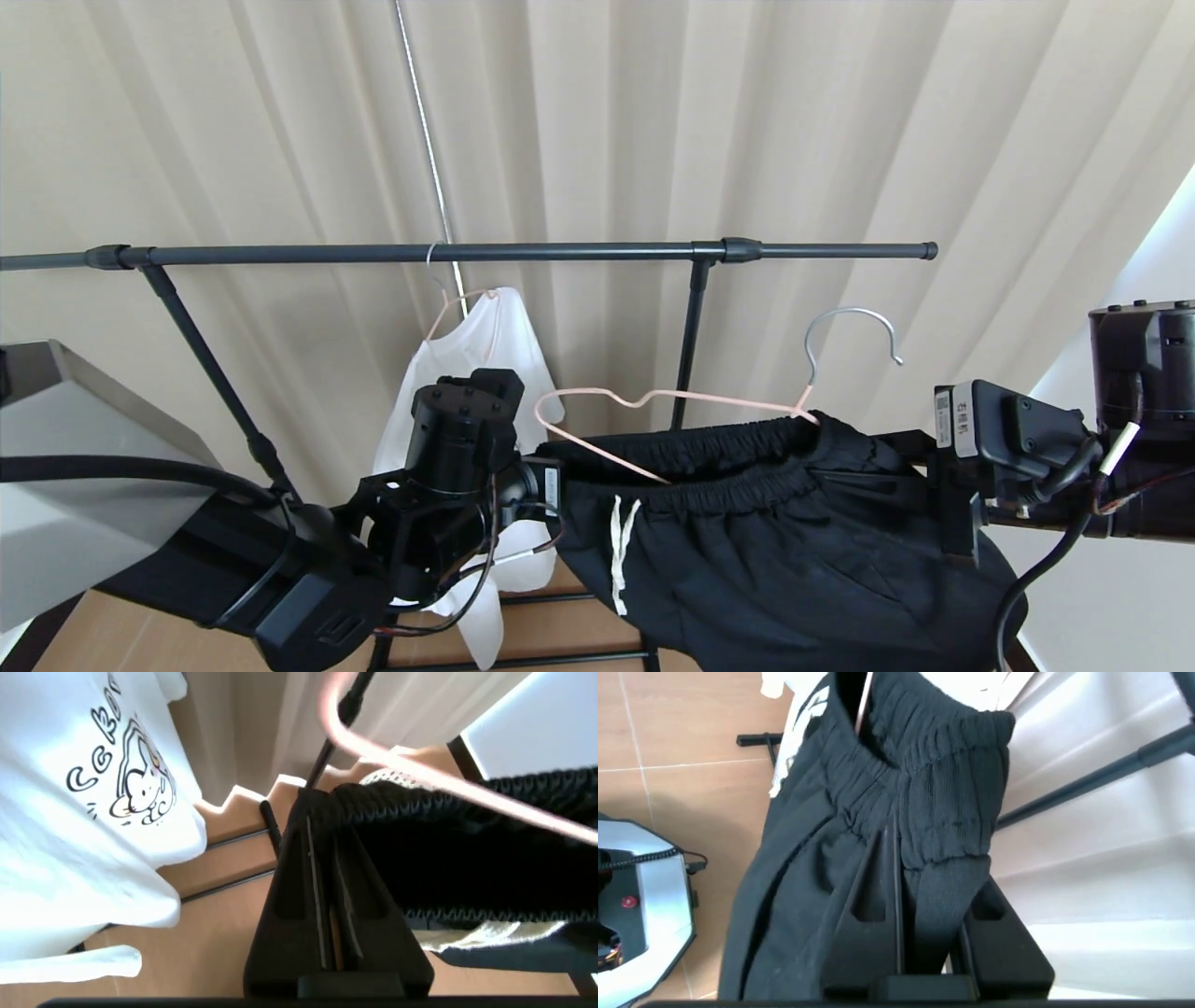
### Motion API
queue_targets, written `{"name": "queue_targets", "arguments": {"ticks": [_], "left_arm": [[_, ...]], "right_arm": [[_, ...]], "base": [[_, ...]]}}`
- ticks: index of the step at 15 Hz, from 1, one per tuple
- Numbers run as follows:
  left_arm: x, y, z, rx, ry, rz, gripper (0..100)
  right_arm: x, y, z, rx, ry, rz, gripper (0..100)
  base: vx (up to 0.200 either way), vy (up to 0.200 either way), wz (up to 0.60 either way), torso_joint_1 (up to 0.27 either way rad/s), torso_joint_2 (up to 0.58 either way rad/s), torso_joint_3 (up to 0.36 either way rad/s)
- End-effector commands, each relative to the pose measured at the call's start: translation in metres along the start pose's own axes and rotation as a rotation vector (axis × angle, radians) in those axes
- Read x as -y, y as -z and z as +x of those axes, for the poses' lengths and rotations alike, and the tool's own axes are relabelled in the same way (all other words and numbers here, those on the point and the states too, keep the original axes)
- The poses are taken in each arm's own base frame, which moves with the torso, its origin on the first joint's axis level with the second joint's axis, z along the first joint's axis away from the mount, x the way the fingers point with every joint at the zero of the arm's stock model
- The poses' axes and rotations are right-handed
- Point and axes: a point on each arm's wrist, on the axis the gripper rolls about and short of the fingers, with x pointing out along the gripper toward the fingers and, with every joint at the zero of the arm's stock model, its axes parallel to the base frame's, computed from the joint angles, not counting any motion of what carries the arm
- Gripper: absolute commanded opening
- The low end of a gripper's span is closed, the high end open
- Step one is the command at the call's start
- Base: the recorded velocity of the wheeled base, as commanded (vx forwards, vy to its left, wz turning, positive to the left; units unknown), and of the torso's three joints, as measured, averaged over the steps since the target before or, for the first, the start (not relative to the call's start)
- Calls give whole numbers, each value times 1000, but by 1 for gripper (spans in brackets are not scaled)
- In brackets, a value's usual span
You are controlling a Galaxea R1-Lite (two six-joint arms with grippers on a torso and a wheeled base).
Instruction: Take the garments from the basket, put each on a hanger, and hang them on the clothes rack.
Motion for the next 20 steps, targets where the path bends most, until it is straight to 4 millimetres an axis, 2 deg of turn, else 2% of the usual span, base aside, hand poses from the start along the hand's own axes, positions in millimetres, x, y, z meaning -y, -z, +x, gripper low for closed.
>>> {"name": "queue_targets", "arguments": {"ticks": [1,11,15,20], "left_arm": [[-7,-4,0,10,-19,-12,0],[-18,-23,4,66,-45,1,0],[-25,-26,4,74,-63,-9,0],[-29,-35,-5,102,-70,-9,0]], "right_arm": [[-1,2,0,-7,-2,-1,0],[0,16,7,-49,-22,-19,0],[9,30,15,-86,-20,21,0],[13,39,22,-106,-28,41,0]], "base": [[0,0,0,0,0,0],[0,0,0,0,0,0],[0,0,0,0,0,0],[0,0,0,0,0,0]]}}
